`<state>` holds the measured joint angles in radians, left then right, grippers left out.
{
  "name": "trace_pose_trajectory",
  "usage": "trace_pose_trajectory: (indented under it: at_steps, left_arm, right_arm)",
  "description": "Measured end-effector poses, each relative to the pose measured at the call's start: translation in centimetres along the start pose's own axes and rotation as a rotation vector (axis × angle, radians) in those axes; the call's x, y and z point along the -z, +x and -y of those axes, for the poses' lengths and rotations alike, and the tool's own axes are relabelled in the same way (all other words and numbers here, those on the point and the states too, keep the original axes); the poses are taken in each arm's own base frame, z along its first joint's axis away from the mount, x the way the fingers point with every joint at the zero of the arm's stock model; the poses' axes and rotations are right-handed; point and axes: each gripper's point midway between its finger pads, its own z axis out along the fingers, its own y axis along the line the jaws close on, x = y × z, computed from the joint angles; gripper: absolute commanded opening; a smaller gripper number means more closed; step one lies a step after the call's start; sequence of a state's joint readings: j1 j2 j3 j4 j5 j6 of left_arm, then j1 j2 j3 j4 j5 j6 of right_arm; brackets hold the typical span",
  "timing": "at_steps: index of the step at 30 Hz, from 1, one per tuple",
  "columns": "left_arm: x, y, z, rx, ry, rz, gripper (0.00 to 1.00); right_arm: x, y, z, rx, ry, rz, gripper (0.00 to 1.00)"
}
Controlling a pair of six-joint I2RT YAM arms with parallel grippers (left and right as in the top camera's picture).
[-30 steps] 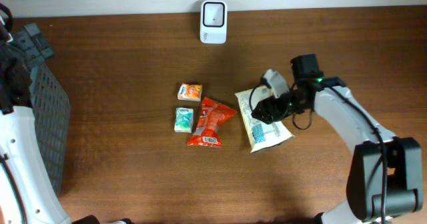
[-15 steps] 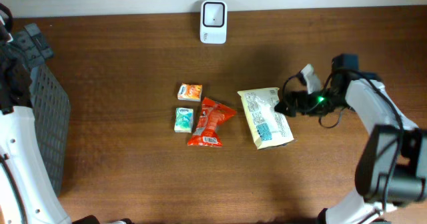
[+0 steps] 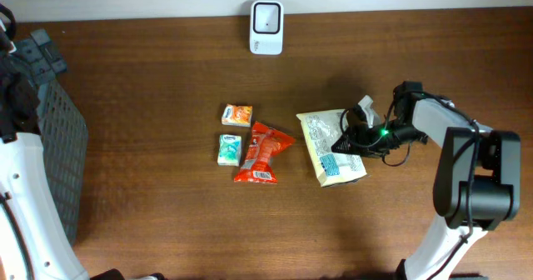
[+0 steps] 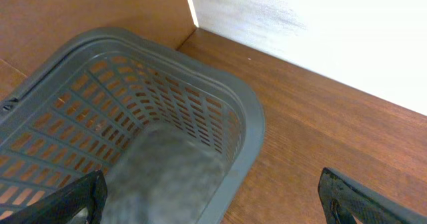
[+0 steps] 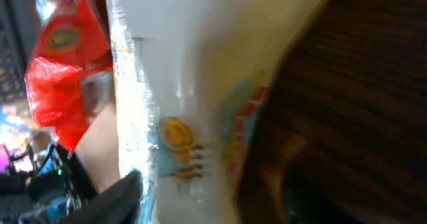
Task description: Scan the item barcode
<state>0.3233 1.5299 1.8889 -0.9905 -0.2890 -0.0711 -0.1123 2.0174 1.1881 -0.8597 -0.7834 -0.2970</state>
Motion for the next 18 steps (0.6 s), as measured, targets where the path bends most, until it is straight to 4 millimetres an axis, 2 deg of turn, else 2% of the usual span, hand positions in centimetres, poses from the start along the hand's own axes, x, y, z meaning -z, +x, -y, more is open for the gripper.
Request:
trace_pose_trajectory:
  at_steps: [6,10,12,15,16,18]
  left_arm:
    - [0.0,0.0,0.0,0.0,0.0,0.0,0.99]
    - [0.0,0.0,0.0,0.0,0.0,0.0,0.99]
    - [0.0,0.0,0.0,0.0,0.0,0.0,0.99]
    - [0.0,0.0,0.0,0.0,0.0,0.0,0.99]
    - [0.0,0.0,0.0,0.0,0.0,0.0,0.99]
    - [0.0,0.0,0.0,0.0,0.0,0.0,0.99]
  right_arm:
    - [-0.2,0.1,0.3,-0.012,0.009,-0.01,0.49]
    - [0.0,-0.5,0.4,-0.005,0.018,-0.002,0.47]
    - [0.1,-0.7,0.2,-0.001,0.007,0.005,0.41]
    - [0.1,-0.9,-0.1,-0.003,-0.006,0.012,0.22]
    - [0.1,-1.0,-0.1,0.0,-0.009,0.014,0.19]
    - [0.2,-1.1,-0.3,-0.003,-0.019,0.017,0.2]
